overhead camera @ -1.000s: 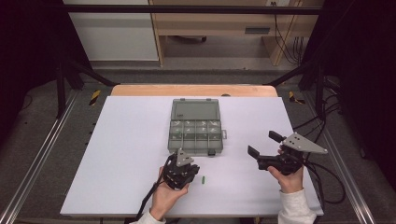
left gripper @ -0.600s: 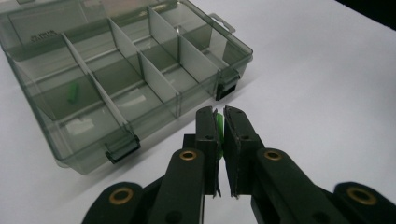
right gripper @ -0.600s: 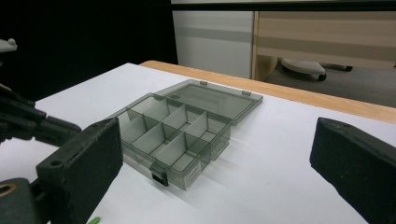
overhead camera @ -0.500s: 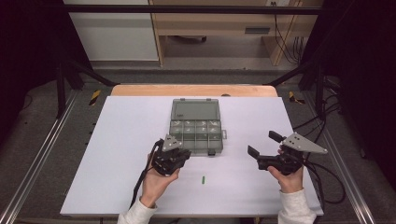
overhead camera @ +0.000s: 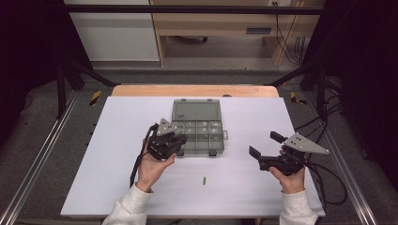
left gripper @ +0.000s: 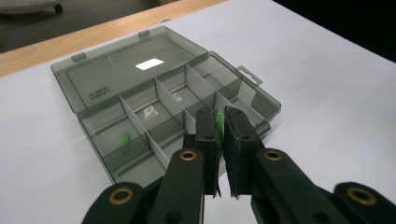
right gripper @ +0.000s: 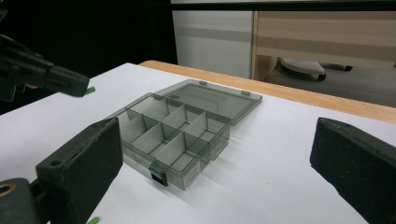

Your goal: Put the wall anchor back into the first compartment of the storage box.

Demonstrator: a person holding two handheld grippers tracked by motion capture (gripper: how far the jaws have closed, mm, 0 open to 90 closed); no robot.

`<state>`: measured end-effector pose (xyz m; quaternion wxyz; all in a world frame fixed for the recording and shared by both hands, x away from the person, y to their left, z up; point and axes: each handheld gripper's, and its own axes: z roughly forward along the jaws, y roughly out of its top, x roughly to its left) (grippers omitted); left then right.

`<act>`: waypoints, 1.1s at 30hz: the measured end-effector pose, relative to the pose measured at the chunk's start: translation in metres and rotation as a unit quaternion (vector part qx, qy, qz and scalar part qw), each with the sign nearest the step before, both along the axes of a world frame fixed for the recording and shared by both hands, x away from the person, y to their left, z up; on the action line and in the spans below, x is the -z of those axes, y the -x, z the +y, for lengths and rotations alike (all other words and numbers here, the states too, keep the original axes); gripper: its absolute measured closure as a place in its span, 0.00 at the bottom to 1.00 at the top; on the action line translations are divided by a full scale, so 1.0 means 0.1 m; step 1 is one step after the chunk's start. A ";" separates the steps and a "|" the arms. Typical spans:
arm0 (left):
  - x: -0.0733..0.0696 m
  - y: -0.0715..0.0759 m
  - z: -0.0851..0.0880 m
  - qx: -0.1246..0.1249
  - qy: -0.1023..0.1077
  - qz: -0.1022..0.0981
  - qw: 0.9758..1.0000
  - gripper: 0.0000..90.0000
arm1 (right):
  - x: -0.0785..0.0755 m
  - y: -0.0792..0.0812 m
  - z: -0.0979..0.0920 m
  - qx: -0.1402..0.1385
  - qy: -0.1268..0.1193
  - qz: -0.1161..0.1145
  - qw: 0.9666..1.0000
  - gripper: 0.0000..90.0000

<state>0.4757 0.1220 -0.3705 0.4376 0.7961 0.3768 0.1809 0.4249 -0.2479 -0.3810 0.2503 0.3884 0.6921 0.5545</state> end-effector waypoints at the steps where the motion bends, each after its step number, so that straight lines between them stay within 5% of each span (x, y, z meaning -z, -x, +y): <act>1: -0.01 -0.02 0.01 -0.003 -0.001 -0.004 1.000 0.93 | 0.00 0.00 0.00 0.000 0.000 0.000 1.000 0.03; 17: -0.06 -0.37 0.13 -0.023 -0.002 -0.006 1.000 0.93 | 0.00 0.00 0.00 0.000 -0.001 -0.001 1.000 0.03; 33: 0.15 -0.73 0.21 -0.051 -0.009 0.003 0.999 0.93 | 0.01 -0.01 -0.01 -0.001 0.002 -0.002 1.000 0.03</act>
